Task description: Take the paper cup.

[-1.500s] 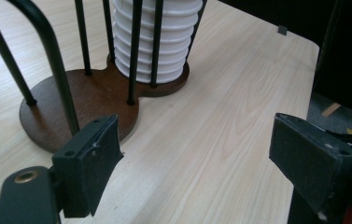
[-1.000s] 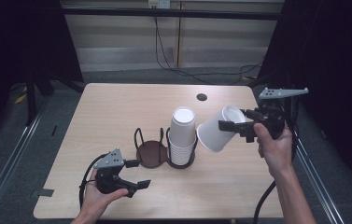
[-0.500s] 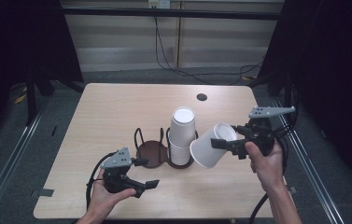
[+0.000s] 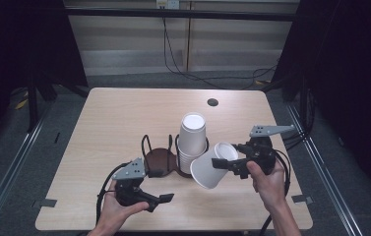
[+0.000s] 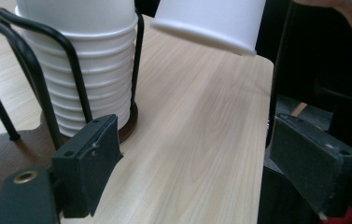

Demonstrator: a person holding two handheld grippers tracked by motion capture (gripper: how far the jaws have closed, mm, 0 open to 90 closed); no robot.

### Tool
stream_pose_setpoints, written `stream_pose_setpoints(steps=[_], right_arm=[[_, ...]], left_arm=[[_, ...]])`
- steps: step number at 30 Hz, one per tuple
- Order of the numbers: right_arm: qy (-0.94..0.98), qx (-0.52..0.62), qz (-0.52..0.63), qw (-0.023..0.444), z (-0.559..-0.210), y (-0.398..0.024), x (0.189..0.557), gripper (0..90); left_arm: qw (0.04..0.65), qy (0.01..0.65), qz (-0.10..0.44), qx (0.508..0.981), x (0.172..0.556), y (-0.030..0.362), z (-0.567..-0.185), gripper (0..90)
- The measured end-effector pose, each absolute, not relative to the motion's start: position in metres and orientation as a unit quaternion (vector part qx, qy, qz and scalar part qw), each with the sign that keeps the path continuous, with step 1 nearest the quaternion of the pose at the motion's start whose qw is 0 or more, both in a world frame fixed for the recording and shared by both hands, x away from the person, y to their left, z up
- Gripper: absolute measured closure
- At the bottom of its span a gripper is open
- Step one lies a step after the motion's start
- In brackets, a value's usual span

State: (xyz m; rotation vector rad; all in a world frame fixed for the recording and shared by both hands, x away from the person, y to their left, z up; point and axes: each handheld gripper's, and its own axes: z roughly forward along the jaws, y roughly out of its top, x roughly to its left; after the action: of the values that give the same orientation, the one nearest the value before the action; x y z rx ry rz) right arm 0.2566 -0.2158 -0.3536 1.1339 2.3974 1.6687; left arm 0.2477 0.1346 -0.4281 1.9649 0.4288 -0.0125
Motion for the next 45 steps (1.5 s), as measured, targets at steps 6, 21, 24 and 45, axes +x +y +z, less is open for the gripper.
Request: stream_pose_setpoints(steps=[6, 21, 24, 45], right_arm=[[0.768, 0.355, 0.533, -0.008, -0.361, -0.205, 0.255, 25.0], [0.779, 0.335, 0.527, -0.048, -0.378, -0.175, 0.26, 25.3], [0.782, 0.333, 0.524, -0.058, -0.385, -0.167, 0.261, 25.3], [0.795, 0.304, 0.52, -0.073, -0.392, -0.137, 0.259, 25.5]], left_arm=[[0.552, 0.16, -0.011, 0.819, 0.247, 0.13, -0.422, 15.9], [0.56, 0.154, -0.009, 0.814, 0.247, 0.129, -0.423, 15.9], [0.558, 0.15, -0.012, 0.816, 0.247, 0.127, -0.426, 16.0], [0.544, 0.155, -0.015, 0.824, 0.248, 0.119, -0.437, 13.8]])
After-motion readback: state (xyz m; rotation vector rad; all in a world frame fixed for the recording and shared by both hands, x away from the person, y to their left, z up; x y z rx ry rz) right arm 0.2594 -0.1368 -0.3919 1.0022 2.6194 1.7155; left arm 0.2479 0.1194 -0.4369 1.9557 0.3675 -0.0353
